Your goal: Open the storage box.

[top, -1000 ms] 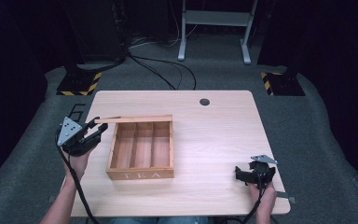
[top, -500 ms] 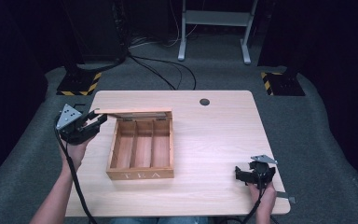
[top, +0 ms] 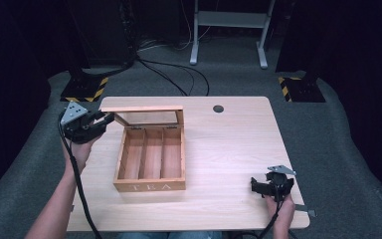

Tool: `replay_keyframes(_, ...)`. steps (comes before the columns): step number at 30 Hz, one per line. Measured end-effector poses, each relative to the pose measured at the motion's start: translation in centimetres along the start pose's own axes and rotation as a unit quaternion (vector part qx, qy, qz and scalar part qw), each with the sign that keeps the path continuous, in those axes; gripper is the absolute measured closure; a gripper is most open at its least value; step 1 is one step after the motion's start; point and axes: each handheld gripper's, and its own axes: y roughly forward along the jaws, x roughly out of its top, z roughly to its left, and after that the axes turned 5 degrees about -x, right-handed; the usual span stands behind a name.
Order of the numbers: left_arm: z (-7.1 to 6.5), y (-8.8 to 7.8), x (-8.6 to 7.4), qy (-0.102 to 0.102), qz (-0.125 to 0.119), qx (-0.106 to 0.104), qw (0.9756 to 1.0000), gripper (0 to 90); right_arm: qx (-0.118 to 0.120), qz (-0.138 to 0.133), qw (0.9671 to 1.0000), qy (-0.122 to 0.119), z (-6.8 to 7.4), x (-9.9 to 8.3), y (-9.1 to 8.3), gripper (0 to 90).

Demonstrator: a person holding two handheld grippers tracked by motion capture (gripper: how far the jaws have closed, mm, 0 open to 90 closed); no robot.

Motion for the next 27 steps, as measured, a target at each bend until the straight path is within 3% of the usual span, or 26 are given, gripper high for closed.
replay_keyframes(27, 0.18, 0.20, 0.26, 0.004, 0.001, 0.001, 1.0000, 63.1, 0.000, 0.000, 1.0000, 0.000, 0.00, 0.00, 0.00, 0.4)
